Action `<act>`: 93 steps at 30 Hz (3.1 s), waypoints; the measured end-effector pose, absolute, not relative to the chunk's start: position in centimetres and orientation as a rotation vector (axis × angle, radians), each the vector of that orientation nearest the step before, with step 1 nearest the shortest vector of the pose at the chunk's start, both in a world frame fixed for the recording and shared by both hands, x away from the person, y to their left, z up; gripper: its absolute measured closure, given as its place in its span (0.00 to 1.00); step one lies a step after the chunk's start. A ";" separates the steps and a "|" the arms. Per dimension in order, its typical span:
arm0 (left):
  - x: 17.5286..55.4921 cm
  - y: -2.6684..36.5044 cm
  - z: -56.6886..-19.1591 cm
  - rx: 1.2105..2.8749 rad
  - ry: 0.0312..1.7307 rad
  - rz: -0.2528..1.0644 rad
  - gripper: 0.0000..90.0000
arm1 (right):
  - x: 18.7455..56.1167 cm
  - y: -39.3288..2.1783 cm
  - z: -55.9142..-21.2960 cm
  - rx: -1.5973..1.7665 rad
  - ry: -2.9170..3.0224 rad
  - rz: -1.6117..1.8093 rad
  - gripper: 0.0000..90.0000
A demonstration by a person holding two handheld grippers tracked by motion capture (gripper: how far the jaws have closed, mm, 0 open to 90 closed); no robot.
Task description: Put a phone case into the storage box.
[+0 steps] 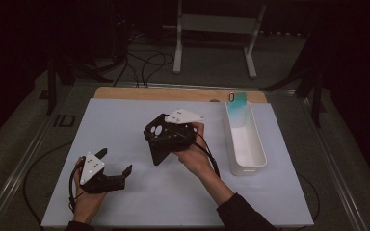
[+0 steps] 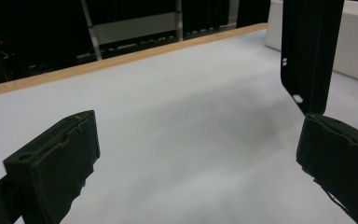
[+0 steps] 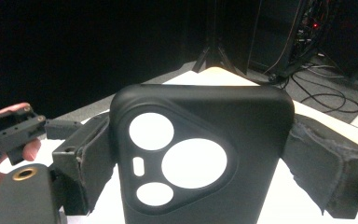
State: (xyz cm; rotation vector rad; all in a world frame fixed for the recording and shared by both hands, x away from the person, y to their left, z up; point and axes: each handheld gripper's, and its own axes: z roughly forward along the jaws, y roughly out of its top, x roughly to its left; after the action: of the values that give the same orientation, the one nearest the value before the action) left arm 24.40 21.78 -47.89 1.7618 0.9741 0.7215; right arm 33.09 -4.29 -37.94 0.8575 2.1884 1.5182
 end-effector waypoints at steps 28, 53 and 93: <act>24.4 22.3 -48.9 1.759 1.008 0.758 0.00 | 34.8 -6.7 -36.3 0.892 2.101 1.506 0.15; 24.5 22.2 -49.0 1.772 1.009 0.768 0.00 | 36.3 -7.6 -35.8 0.918 2.075 1.492 0.15; 24.4 22.2 -48.9 1.755 1.014 0.772 0.00 | 38.9 -10.9 -34.4 0.973 1.977 1.398 0.16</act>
State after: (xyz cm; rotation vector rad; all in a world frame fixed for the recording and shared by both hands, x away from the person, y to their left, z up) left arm 24.39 22.24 -48.93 1.7555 1.0144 0.7724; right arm 38.87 -10.94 -34.37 0.9734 1.9772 1.3983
